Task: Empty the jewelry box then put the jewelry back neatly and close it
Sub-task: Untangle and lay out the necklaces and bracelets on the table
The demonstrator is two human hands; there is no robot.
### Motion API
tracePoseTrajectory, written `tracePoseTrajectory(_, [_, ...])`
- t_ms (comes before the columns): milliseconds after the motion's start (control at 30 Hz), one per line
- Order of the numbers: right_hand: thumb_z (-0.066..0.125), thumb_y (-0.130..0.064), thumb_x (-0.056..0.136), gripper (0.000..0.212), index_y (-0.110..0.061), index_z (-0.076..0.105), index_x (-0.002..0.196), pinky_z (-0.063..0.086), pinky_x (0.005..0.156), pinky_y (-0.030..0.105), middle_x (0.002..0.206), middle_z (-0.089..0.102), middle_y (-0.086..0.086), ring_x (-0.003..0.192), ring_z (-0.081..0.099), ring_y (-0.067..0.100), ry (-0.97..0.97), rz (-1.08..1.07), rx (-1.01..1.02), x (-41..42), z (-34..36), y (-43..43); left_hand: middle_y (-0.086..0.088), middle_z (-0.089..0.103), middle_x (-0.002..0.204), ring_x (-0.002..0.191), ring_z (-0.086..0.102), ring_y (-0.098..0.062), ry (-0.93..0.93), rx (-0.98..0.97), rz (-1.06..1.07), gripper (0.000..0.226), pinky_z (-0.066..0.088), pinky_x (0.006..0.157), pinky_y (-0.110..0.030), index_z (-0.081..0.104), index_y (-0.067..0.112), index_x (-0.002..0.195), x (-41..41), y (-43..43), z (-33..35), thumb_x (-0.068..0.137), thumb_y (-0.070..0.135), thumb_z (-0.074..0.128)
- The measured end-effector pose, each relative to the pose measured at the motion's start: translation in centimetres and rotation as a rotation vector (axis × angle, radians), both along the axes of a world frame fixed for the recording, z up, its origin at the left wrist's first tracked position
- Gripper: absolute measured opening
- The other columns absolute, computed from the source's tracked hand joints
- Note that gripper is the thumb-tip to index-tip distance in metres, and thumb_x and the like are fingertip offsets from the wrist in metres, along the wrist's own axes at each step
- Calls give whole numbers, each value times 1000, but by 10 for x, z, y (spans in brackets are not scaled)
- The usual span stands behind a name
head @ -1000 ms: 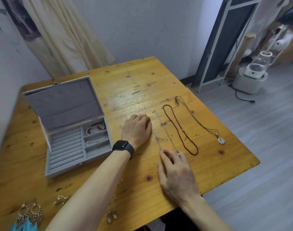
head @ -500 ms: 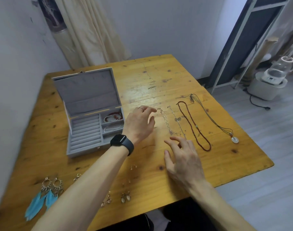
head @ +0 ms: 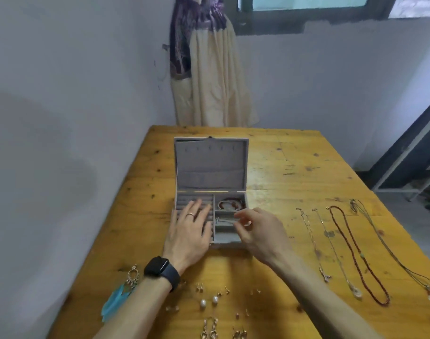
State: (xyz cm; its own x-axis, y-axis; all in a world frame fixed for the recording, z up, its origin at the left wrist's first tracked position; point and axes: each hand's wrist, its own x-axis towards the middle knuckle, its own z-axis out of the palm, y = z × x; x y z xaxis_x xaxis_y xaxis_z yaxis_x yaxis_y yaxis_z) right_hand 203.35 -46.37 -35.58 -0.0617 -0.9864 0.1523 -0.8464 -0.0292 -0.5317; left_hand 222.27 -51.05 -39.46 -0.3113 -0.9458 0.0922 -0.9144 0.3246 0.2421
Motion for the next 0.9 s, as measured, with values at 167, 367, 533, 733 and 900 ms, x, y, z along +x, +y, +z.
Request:
tracePoseTrajectory(167, [57, -42, 89, 27, -26, 77, 97, 55, 73, 32, 95, 75, -3, 86, 67, 22, 134, -8, 156, 32, -7, -43, 4, 7, 167, 153, 0, -14, -76, 0, -3, 57, 3, 124, -49, 19, 29, 158, -1, 1, -4, 103, 43, 15])
tracePoseTrajectory(367, [62, -28, 80, 22, -19, 74, 96, 52, 73, 33, 97, 72, 7, 93, 66, 33, 207, -137, 287, 51, -6, -69, 1, 6, 167, 153, 4, -16, -42, -1, 4, 56, 8, 125, -44, 21, 27, 158, 2, 0, -7, 103, 41, 19])
tracePoseTrajectory(533, [61, -21, 85, 19, -16, 65, 103, 51, 75, 36, 106, 67, 9, 99, 63, 33, 358, -83, 278, 60, 3, -74, 1, 8, 167, 153, 5, -17, -30, 1, 5, 54, 9, 124, -44, 23, 26, 157, 2, 0, -7, 105, 40, 21])
tracePoseTrajectory(733, [62, -30, 85, 19, -16, 67, 97, 50, 69, 33, 99, 68, 7, 90, 64, 29, 349, -22, 282, 54, 3, -68, 0, 11, 167, 153, 9, -18, -18, -6, 1, 55, 12, 124, -44, 25, 27, 156, 2, 1, -6, 103, 40, 21])
tracePoseTrajectory(900, [56, -35, 87, 27, -18, 68, 71, 55, 62, 34, 73, 66, -1, 67, 62, 19, 176, -40, 226, 33, -4, -55, 0, 15, 166, 152, 12, -18, -26, -1, 10, 54, 14, 123, -45, 26, 29, 156, 2, 1, -8, 103, 41, 22])
